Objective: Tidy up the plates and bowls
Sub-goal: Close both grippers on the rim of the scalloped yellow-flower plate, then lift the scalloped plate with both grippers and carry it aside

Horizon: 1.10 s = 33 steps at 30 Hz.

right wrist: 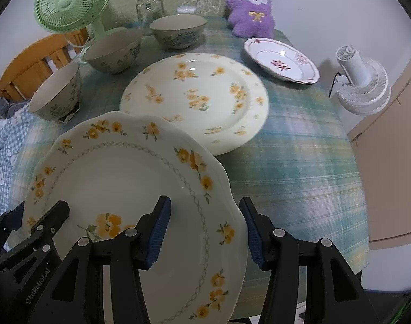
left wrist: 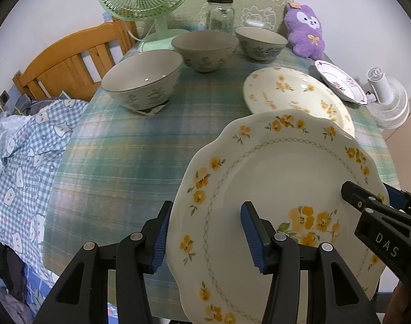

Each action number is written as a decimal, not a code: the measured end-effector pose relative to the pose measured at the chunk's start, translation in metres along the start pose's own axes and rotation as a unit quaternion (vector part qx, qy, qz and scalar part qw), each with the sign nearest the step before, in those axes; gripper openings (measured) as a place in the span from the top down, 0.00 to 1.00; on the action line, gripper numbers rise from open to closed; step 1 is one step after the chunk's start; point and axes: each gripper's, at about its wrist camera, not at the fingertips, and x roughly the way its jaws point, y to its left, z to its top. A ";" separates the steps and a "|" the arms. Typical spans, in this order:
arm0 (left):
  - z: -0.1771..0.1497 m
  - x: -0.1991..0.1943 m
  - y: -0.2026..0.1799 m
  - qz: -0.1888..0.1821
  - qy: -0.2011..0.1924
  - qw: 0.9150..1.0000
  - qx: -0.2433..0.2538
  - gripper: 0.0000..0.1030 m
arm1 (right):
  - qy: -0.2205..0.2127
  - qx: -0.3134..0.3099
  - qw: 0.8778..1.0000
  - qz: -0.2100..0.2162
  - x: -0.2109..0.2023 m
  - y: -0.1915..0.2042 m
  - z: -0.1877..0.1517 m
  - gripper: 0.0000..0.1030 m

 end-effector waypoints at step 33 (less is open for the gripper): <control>0.016 0.020 -0.143 -0.026 0.005 1.000 0.015 0.50 | 0.004 0.016 0.999 -0.027 0.018 -0.149 0.010 0.46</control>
